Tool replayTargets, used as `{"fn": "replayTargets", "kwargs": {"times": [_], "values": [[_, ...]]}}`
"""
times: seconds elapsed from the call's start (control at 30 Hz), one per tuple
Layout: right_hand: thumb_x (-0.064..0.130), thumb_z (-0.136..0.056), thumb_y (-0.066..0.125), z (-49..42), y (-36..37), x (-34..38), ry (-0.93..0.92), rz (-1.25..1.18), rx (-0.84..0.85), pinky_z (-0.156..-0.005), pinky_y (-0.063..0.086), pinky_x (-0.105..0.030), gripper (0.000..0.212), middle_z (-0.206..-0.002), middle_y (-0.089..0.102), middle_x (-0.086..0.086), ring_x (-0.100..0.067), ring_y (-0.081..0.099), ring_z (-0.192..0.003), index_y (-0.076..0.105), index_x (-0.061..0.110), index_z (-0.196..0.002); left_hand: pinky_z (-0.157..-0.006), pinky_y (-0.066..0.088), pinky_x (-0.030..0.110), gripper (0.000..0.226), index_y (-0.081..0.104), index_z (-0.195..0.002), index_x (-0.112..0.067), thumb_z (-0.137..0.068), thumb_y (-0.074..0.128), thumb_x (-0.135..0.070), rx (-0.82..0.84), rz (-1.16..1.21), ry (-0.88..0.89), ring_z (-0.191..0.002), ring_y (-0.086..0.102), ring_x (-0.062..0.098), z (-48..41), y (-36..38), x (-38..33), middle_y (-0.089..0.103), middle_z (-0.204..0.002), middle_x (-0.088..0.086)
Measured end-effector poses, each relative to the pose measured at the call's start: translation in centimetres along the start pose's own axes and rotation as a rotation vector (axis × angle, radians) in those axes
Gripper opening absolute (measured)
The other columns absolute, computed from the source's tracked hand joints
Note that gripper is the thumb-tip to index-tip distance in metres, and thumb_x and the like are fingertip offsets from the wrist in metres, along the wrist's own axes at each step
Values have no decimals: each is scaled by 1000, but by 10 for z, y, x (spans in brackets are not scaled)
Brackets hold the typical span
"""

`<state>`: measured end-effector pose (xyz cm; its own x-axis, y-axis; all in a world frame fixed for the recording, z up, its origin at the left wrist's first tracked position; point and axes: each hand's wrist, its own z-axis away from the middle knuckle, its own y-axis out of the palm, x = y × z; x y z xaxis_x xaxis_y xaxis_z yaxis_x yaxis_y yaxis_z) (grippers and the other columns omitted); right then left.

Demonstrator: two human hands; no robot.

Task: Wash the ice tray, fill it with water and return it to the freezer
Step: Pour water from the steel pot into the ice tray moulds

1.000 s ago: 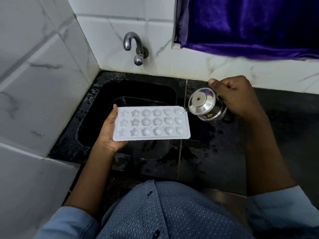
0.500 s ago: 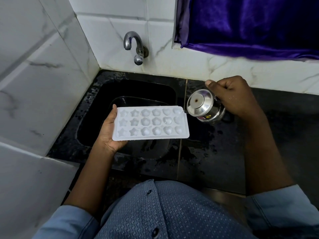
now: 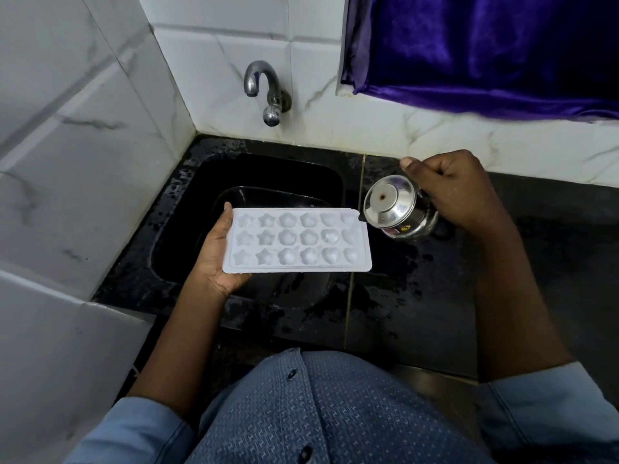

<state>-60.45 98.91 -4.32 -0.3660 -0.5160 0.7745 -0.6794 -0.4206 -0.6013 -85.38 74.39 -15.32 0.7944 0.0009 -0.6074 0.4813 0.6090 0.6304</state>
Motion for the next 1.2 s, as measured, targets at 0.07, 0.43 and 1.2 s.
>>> {"fn": "replayTargets", "kwargs": {"times": [0.07,0.43,1.2], "values": [[46,-101,65,0,1,0,19,-26,-9,-54,33,-29,67,-52,38,-9,-15,35,-49,46,-3,-60,-85,63,53,75,77,-127,-10,-102,43,-71,1,2,0,-120,71,38,0,-1,0,66,-142,21],[35,-101,68,6,2,-10,139,-378,-42,-48,32,-25,61,-55,38,-10,-17,35,-48,46,-8,-63,-81,64,51,74,80,-122,-9,-103,41,-69,-26,16,32,-115,74,37,2,-1,-2,69,-137,21],[45,-101,66,10,-3,1,-19,-23,72,-51,29,-30,70,-53,34,-10,-20,32,-50,44,-9,-63,-95,60,54,81,54,-152,-8,-103,43,-71,19,-9,38,-131,64,39,-10,-12,-6,61,-148,21]]}}
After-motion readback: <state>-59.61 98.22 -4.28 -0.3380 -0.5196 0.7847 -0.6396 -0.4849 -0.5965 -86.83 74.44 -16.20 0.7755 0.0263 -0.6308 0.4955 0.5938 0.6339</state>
